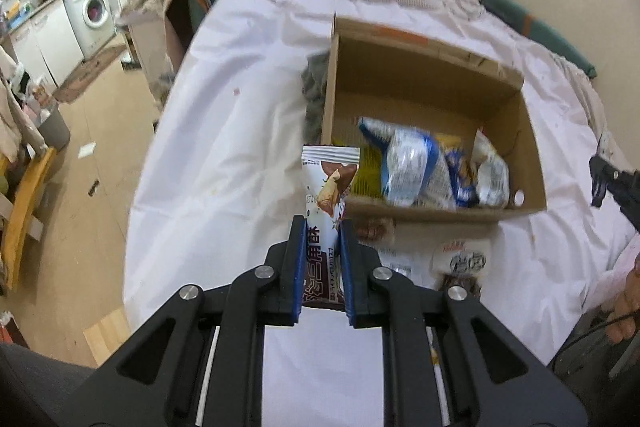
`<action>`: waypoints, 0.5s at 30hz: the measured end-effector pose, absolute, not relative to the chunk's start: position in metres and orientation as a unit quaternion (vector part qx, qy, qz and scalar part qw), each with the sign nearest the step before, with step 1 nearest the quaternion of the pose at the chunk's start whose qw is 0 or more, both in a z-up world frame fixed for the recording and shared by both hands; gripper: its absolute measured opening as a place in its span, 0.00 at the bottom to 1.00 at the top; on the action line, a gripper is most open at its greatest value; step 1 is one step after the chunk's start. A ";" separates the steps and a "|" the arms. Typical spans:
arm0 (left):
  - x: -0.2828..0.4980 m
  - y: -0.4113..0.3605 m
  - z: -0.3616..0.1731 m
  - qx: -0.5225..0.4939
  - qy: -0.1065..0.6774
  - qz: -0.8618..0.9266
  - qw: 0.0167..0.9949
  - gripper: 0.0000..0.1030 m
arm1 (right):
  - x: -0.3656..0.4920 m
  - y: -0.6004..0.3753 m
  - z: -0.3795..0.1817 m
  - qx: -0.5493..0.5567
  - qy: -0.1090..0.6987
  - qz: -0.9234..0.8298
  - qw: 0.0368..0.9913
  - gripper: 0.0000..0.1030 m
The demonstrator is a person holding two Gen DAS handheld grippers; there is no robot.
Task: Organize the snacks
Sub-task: 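Lower both bars into the box and open both grippers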
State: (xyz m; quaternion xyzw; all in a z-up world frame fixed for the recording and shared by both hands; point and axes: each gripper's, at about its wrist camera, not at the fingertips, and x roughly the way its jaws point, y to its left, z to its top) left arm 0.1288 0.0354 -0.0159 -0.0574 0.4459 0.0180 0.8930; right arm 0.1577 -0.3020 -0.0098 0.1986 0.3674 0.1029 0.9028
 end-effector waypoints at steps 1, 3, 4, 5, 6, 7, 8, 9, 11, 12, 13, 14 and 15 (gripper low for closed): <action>0.132 0.035 -0.010 -0.058 0.441 0.016 0.895 0.13 | 0.157 -0.301 -0.009 0.200 0.367 0.108 0.902 0.17; 0.140 0.032 0.003 -0.049 0.430 0.013 0.901 0.13 | 0.156 -0.301 -0.005 0.205 0.364 0.112 0.902 0.17; 0.144 0.031 0.010 -0.045 0.425 0.009 0.904 0.13 | 0.156 -0.301 -0.003 0.212 0.363 0.116 0.900 0.17; 0.149 0.028 0.017 -0.037 0.420 0.005 0.907 0.13 | 0.156 -0.300 -0.002 0.217 0.362 0.119 0.899 0.17; 0.153 0.025 0.023 -0.031 0.416 0.001 0.909 0.13 | 0.156 -0.299 0.000 0.220 0.359 0.122 0.899 0.17; 0.157 0.023 0.028 -0.027 0.412 -0.003 0.911 0.13 | 0.156 -0.298 0.003 0.220 0.356 0.126 0.900 0.17; 0.162 0.020 0.034 -0.023 0.407 -0.009 0.913 0.13 | 0.156 -0.297 0.004 0.219 0.354 0.130 0.900 0.17; 0.166 0.017 0.037 -0.018 0.404 -0.013 0.914 0.13 | 0.157 -0.295 0.006 0.217 0.352 0.133 0.901 0.17; 0.175 0.011 0.044 -0.004 0.396 -0.019 0.918 0.13 | 0.160 -0.293 0.008 0.212 0.351 0.138 0.902 0.17; 0.179 0.009 0.045 0.001 0.393 -0.021 0.919 0.13 | 0.162 -0.292 0.008 0.210 0.355 0.140 0.900 0.17; 0.183 0.008 0.045 0.005 0.391 -0.021 0.920 0.13 | 0.166 -0.291 0.008 0.209 0.359 0.143 0.899 0.17; 0.188 0.006 0.045 0.007 0.392 -0.022 0.920 0.13 | 0.168 -0.289 0.009 0.204 0.360 0.146 0.898 0.17; 0.193 0.005 0.043 0.004 0.395 -0.023 0.919 0.13 | 0.171 -0.288 0.010 0.200 0.362 0.148 0.898 0.17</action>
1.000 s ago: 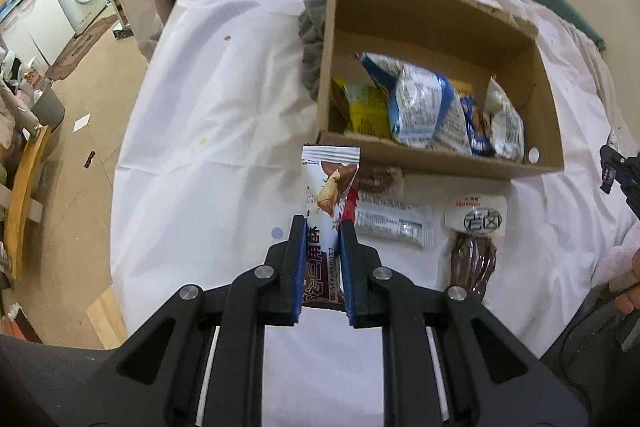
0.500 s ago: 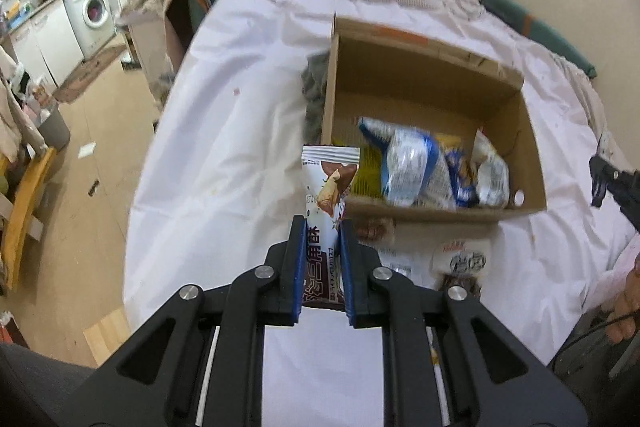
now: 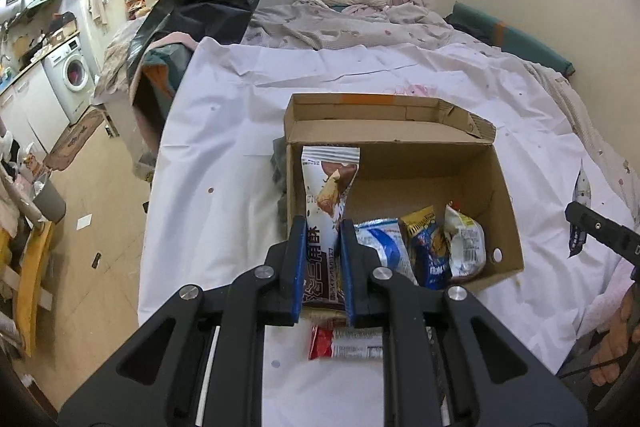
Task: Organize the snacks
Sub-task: 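Lower both bars into the box and open both grippers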
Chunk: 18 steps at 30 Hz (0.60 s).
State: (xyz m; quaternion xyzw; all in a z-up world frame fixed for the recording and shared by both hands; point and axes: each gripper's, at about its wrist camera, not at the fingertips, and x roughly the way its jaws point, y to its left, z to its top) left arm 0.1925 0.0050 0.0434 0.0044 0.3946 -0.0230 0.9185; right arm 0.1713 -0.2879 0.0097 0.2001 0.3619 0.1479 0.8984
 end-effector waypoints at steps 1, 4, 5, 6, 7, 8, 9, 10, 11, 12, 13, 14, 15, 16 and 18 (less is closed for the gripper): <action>0.197 0.005 0.042 -0.001 0.398 -0.025 0.917 0.13 | 0.176 -0.287 0.011 0.200 0.366 0.151 0.896 0.17; 0.208 0.002 0.035 -0.006 0.405 -0.028 0.914 0.13 | 0.187 -0.282 0.016 0.194 0.367 0.157 0.896 0.17; 0.212 0.002 0.033 -0.007 0.406 -0.029 0.913 0.13 | 0.190 -0.280 0.017 0.188 0.368 0.157 0.897 0.17; 0.215 0.001 0.031 -0.008 0.409 -0.030 0.912 0.13 | 0.194 -0.278 0.017 0.183 0.368 0.158 0.898 0.17; 0.219 0.000 0.028 -0.012 0.414 -0.031 0.910 0.13 | 0.199 -0.276 0.018 0.177 0.367 0.158 0.900 0.17; 0.223 0.000 0.024 -0.017 0.419 -0.031 0.907 0.13 | 0.203 -0.274 0.019 0.168 0.366 0.155 0.902 0.17; 0.227 0.001 0.021 -0.023 0.425 -0.031 0.904 0.13 | 0.207 -0.272 0.019 0.158 0.365 0.154 0.904 0.17; 0.231 0.001 0.019 -0.030 0.430 -0.031 0.902 0.13 | 0.213 -0.272 0.017 0.156 0.368 0.154 0.904 0.17; 0.234 0.001 0.016 -0.033 0.433 -0.031 0.900 0.13 | 0.217 -0.273 0.015 0.159 0.371 0.154 0.902 0.17; 0.238 0.001 0.014 -0.032 0.433 -0.030 0.900 0.13 | 0.223 -0.274 0.011 0.165 0.375 0.155 0.899 0.17; 0.241 0.000 0.013 -0.031 0.431 -0.029 0.901 0.13 | 0.227 -0.275 0.007 0.168 0.379 0.154 0.897 0.17; 0.242 -0.001 0.011 -0.030 0.428 -0.030 0.903 0.13 | 0.229 -0.275 0.003 0.172 0.383 0.154 0.894 0.17; 0.244 -0.001 0.010 -0.029 0.426 -0.031 0.904 0.13 | 0.231 -0.275 -0.001 0.177 0.388 0.157 0.891 0.17; 0.246 -0.002 0.006 -0.028 0.424 -0.034 0.904 0.13 | 0.233 -0.275 -0.008 0.183 0.397 0.163 0.885 0.17; 0.248 -0.003 -0.002 -0.030 0.427 -0.044 0.903 0.13 | 0.234 -0.271 -0.020 0.182 0.411 0.158 0.879 0.17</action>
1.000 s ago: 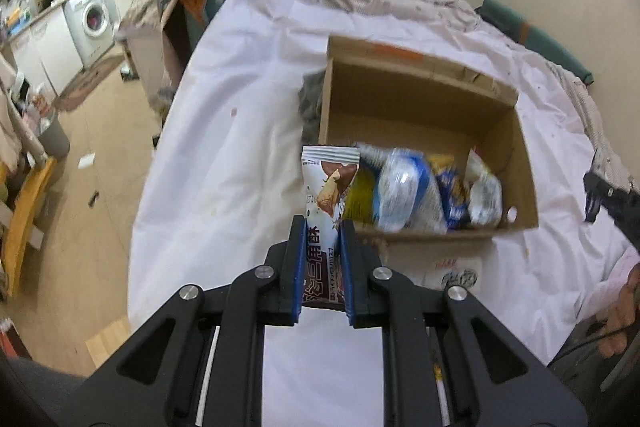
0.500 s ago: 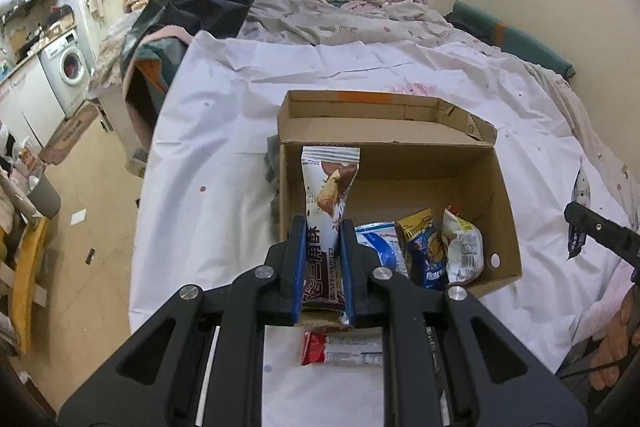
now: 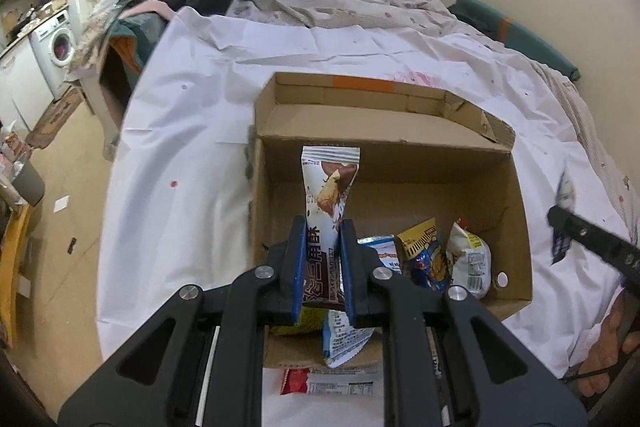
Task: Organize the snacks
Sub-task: 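Lower both bars into the box and open both grippers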
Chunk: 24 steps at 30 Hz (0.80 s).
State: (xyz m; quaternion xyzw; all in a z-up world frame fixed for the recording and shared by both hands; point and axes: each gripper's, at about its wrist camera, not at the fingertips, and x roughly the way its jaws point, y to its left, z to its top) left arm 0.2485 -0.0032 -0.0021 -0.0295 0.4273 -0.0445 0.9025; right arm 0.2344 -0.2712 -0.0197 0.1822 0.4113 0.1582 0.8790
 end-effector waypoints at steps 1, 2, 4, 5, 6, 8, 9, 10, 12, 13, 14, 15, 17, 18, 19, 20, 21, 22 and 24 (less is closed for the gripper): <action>0.250 -0.005 -0.009 -0.029 0.433 -0.052 0.900 0.13 | 0.237 -0.268 -0.028 0.185 0.424 0.162 0.872 0.17; 0.251 -0.006 -0.014 -0.029 0.437 -0.054 0.897 0.13 | 0.238 -0.265 -0.034 0.185 0.433 0.165 0.867 0.17; 0.255 -0.008 -0.023 -0.033 0.451 -0.056 0.890 0.13 | 0.241 -0.256 -0.047 0.176 0.456 0.169 0.856 0.17; 0.256 -0.009 -0.026 -0.039 0.455 -0.062 0.888 0.13 | 0.243 -0.251 -0.054 0.172 0.468 0.173 0.849 0.17; 0.258 -0.011 -0.028 -0.041 0.458 -0.069 0.885 0.13 | 0.244 -0.248 -0.058 0.170 0.477 0.176 0.844 0.17; 0.259 -0.017 -0.030 -0.031 0.455 -0.074 0.887 0.13 | 0.247 -0.241 -0.066 0.170 0.495 0.187 0.831 0.17; 0.260 -0.020 -0.032 -0.025 0.456 -0.075 0.886 0.13 | 0.249 -0.238 -0.069 0.170 0.502 0.190 0.826 0.17; 0.262 -0.022 -0.035 -0.022 0.463 -0.076 0.883 0.13 | 0.250 -0.235 -0.070 0.167 0.505 0.190 0.825 0.17; 0.268 -0.030 -0.049 -0.008 0.489 -0.079 0.869 0.13 | 0.252 -0.230 -0.072 0.160 0.510 0.190 0.824 0.17; 0.270 -0.032 -0.055 -0.005 0.494 -0.078 0.866 0.13 | 0.253 -0.229 -0.072 0.158 0.511 0.189 0.824 0.17; 0.271 -0.034 -0.060 0.002 0.495 -0.077 0.866 0.13 | 0.254 -0.229 -0.072 0.157 0.512 0.188 0.823 0.17; 0.272 -0.036 -0.064 0.009 0.496 -0.078 0.864 0.13 | 0.255 -0.228 -0.073 0.157 0.514 0.189 0.822 0.17; 0.273 -0.037 -0.065 0.003 0.498 -0.085 0.863 0.13 | 0.255 -0.226 -0.074 0.155 0.517 0.189 0.821 0.17; 0.273 -0.036 -0.064 -0.005 0.496 -0.090 0.863 0.13 | 0.255 -0.226 -0.074 0.153 0.518 0.189 0.820 0.17; 0.273 -0.036 -0.063 -0.012 0.497 -0.093 0.863 0.13 | 0.254 -0.226 -0.075 0.153 0.519 0.190 0.819 0.17; 0.273 -0.036 -0.062 -0.018 0.497 -0.097 0.862 0.13 | 0.255 -0.224 -0.076 0.154 0.520 0.192 0.818 0.17; 0.273 -0.036 -0.062 -0.021 0.498 -0.098 0.861 0.13 | 0.255 -0.224 -0.076 0.155 0.522 0.193 0.816 0.17; 0.272 -0.037 -0.061 -0.021 0.497 -0.098 0.862 0.13 | 0.255 -0.224 -0.077 0.156 0.524 0.193 0.815 0.18; 0.270 -0.038 -0.058 -0.021 0.489 -0.098 0.867 0.13 | 0.256 -0.224 -0.078 0.162 0.526 0.193 0.812 0.20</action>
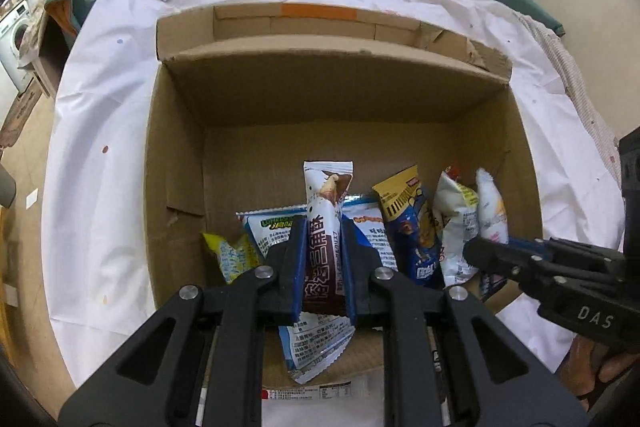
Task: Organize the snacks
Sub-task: 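Lower both bars into the box and open both grippers, then withdraw both grippers from the box toward the remaining snacks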
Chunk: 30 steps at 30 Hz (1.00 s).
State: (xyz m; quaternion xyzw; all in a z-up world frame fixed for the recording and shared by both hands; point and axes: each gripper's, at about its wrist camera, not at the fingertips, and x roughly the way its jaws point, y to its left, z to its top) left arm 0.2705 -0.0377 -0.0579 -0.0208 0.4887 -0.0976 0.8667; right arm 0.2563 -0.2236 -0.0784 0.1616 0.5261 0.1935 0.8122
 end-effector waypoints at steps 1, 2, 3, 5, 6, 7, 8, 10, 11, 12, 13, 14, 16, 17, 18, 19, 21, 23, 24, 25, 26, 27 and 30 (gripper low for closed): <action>0.269 -0.038 -0.056 -0.021 0.485 -0.100 0.868 0.15 | 0.256 -0.224 -0.078 0.165 0.525 0.194 0.812 0.20; 0.268 -0.038 -0.052 -0.018 0.481 -0.103 0.870 0.22 | 0.256 -0.224 -0.077 0.169 0.525 0.196 0.811 0.21; 0.268 -0.038 -0.049 -0.016 0.478 -0.105 0.872 0.28 | 0.257 -0.224 -0.077 0.172 0.525 0.198 0.810 0.22; 0.264 -0.035 -0.040 -0.024 0.465 -0.101 0.879 0.70 | 0.259 -0.226 -0.076 0.178 0.525 0.194 0.810 0.32; 0.263 -0.032 -0.036 -0.031 0.457 -0.096 0.884 0.79 | 0.258 -0.228 -0.075 0.182 0.522 0.193 0.810 0.51; 0.261 -0.030 -0.032 -0.038 0.449 -0.092 0.888 0.87 | 0.258 -0.231 -0.073 0.191 0.516 0.192 0.812 0.61; 0.260 -0.028 -0.029 -0.045 0.443 -0.093 0.891 0.88 | 0.257 -0.234 -0.072 0.196 0.510 0.190 0.815 0.73; 0.260 -0.026 -0.027 -0.045 0.443 -0.091 0.891 0.88 | 0.255 -0.238 -0.067 0.198 0.497 0.185 0.824 0.74; 0.260 -0.024 -0.026 -0.047 0.442 -0.089 0.891 0.88 | 0.255 -0.238 -0.066 0.198 0.496 0.185 0.825 0.74; 0.260 -0.022 -0.025 -0.049 0.441 -0.086 0.892 0.88 | 0.256 -0.239 -0.065 0.201 0.494 0.184 0.825 0.74; 0.260 -0.021 -0.025 -0.050 0.440 -0.082 0.893 0.88 | 0.256 -0.241 -0.065 0.203 0.494 0.182 0.825 0.74; 0.259 -0.019 -0.025 -0.052 0.441 -0.079 0.892 0.88 | 0.256 -0.241 -0.066 0.204 0.495 0.181 0.825 0.74; 0.259 -0.017 -0.026 -0.053 0.444 -0.076 0.891 0.88 | 0.256 -0.242 -0.067 0.204 0.497 0.178 0.825 0.74; 0.258 -0.016 -0.027 -0.053 0.445 -0.073 0.891 0.88 | 0.256 -0.242 -0.067 0.203 0.497 0.177 0.825 0.74; 0.258 -0.015 -0.027 -0.053 0.445 -0.073 0.891 0.88 | 0.257 -0.242 -0.067 0.202 0.497 0.177 0.825 0.74; 0.258 -0.015 -0.027 -0.052 0.446 -0.073 0.890 0.88 | 0.257 -0.242 -0.067 0.201 0.497 0.177 0.825 0.74; 0.257 -0.015 -0.026 -0.051 0.444 -0.073 0.891 0.88 | 0.258 -0.242 -0.067 0.199 0.498 0.176 0.826 0.74; 0.256 -0.014 -0.026 -0.051 0.444 -0.073 0.892 0.88 | 0.259 -0.242 -0.065 0.203 0.497 0.176 0.825 0.74; 0.255 -0.014 -0.026 -0.053 0.443 -0.075 0.892 0.88 | 0.259 -0.241 -0.064 0.205 0.496 0.176 0.825 0.74; 0.254 -0.014 -0.026 -0.055 0.442 -0.077 0.892 0.88 | 0.258 -0.242 -0.062 0.207 0.493 0.176 0.827 0.74; 0.252 -0.013 -0.025 -0.056 0.441 -0.077 0.892 0.88 | 0.257 -0.241 -0.060 0.207 0.490 0.176 0.828 0.74; 0.250 -0.012 -0.024 -0.055 0.441 -0.077 0.893 0.88 | 0.256 -0.242 -0.058 0.206 0.487 0.176 0.830 0.74; 0.243 -0.010 -0.019 -0.049 0.435 -0.074 0.896 0.88 | 0.250 -0.244 -0.055 0.205 0.483 0.172 0.834 0.74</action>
